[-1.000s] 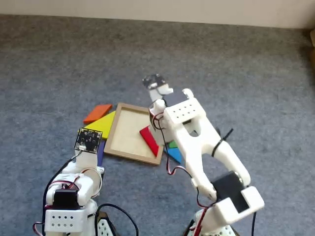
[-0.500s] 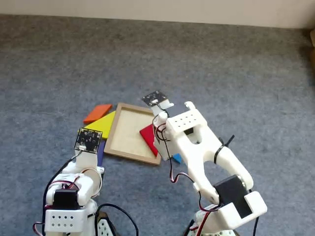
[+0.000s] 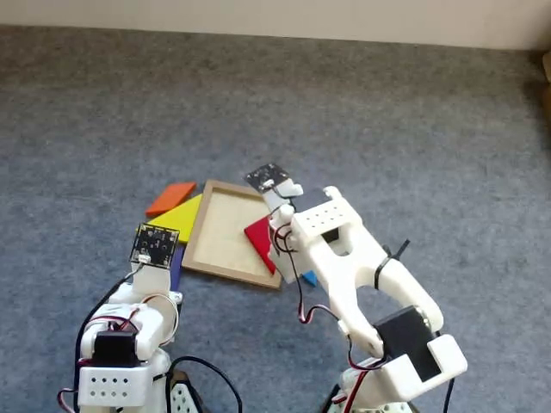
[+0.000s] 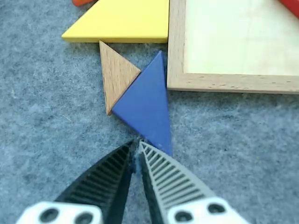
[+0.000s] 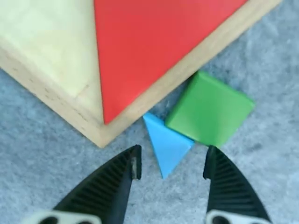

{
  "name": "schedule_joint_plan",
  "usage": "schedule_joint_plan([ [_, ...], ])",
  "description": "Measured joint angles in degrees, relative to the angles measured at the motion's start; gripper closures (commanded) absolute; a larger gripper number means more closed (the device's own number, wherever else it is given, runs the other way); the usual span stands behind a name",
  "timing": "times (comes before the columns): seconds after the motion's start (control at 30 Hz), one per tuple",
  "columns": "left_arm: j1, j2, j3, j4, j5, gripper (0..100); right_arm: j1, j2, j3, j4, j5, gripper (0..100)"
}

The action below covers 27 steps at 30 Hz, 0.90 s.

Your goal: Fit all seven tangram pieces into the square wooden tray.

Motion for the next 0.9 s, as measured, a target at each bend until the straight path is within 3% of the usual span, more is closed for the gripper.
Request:
schedule_joint_plan([
  [0.17, 0.0, 0.0, 0.0, 0.0, 0.0, 99, 0.0, 5.98, -0.35, -0.35, 0.0, 78.3],
  [0.9, 0.0, 0.0, 0.0, 0.0, 0.0, 99, 0.62, 6.24, -0.35, -4.31, 2.2, 78.4],
])
